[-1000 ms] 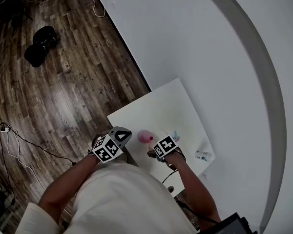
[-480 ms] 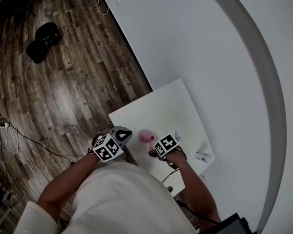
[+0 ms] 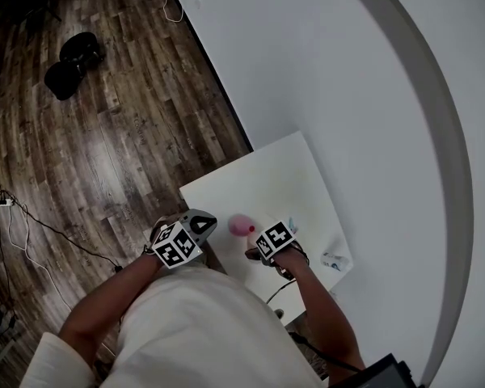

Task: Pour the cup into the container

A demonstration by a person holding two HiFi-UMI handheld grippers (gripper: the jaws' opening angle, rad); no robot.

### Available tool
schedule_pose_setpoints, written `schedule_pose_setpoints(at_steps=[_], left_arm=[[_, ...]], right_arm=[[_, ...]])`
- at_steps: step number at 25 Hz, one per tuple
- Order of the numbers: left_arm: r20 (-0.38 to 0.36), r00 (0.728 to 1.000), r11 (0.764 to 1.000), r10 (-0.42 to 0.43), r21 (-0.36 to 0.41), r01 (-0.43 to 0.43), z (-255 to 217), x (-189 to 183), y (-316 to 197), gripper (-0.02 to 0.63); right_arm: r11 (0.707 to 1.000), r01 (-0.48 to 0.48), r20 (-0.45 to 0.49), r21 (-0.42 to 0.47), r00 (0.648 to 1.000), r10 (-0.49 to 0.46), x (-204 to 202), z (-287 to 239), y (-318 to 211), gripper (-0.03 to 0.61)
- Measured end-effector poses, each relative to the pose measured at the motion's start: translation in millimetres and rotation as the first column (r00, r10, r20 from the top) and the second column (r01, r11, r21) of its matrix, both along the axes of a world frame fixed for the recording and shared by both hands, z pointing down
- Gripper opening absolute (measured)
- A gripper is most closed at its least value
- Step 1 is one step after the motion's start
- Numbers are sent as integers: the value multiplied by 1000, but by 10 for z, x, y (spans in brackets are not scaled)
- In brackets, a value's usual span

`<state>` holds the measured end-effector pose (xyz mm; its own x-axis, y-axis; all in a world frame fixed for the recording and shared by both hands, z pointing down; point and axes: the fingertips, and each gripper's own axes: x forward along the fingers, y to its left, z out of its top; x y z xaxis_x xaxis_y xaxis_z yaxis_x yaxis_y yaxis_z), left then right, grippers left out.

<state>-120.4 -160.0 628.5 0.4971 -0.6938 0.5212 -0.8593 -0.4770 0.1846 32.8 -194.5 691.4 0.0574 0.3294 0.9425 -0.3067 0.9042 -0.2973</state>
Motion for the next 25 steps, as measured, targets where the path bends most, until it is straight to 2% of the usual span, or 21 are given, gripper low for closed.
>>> schedule_pose_setpoints(at_steps=[25], left_arm=[[-16,1000,1000,-26,-9,26,25,-42,-9,11]], right_arm=[[997,62,-55,-41,996,-64,-4,-78,12,382]])
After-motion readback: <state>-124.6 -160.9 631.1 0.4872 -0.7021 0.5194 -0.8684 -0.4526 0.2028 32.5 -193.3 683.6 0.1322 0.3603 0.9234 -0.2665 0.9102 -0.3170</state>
